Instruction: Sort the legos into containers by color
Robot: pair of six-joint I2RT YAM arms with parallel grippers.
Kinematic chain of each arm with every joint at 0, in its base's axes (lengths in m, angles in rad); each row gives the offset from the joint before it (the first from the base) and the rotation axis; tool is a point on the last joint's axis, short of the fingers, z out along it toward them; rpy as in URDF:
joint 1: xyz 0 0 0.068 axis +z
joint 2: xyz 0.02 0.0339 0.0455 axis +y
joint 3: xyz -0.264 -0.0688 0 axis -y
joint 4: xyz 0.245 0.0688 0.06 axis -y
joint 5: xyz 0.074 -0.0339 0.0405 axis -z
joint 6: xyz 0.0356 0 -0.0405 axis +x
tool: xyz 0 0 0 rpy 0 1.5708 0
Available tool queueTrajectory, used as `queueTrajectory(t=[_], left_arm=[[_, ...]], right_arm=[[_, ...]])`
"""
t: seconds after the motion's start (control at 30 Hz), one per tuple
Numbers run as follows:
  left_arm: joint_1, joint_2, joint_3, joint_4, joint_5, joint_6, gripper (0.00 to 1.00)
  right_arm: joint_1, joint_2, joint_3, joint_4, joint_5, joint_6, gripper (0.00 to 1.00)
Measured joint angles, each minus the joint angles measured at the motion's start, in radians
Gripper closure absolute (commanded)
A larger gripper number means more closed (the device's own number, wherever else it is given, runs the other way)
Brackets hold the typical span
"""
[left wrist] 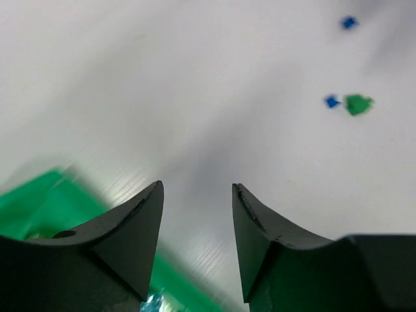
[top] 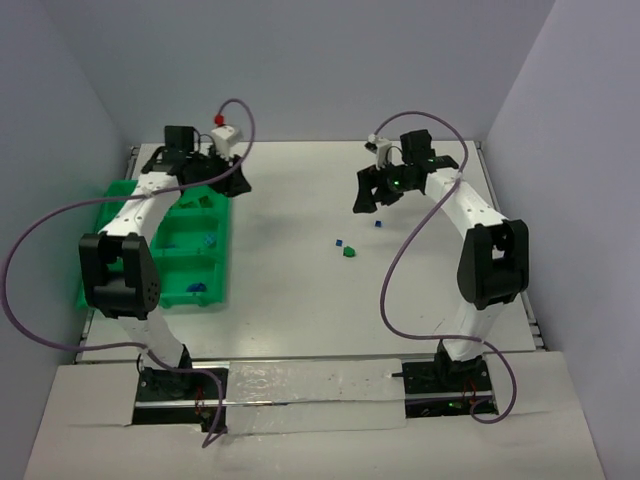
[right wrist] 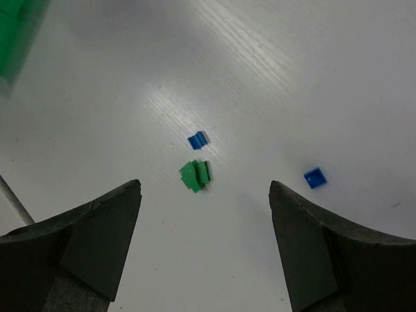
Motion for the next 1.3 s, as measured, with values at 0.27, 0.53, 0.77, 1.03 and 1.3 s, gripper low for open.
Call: queueTrajectory(t=[0.27,0.53,0.77,1.03,1.3], left_arm=[[-0.374,0.006,-0.080,0.049,0.172,0.126,0.37],[-0.526,0.173,-0.016,0.058,0.241,0.287,0.44],[-0.540,0.265,0.005,0.045,0.272,0.408,0.53],[-0.563,0.327,0.033,0.068,0.210,0.436,0.48],[-0.576,0.422,0.116,0.076,0.132,0.434,0.44]], right_arm=[[-0.167,-0.109,-0.104,-0.037,0.012,0.012,0.14],[-0.240,-0.123,-0.110,-0.037,0.037,0.032,0.15],[-0.241,-0.131,-0.133,-0.009,0.043,0.074,0.16],[-0.241,-0.154,-0.168,0.015,0.033,0.119,0.16],[-0.241,-0.209,-0.199,0.040,0.031,0.124,0.16]])
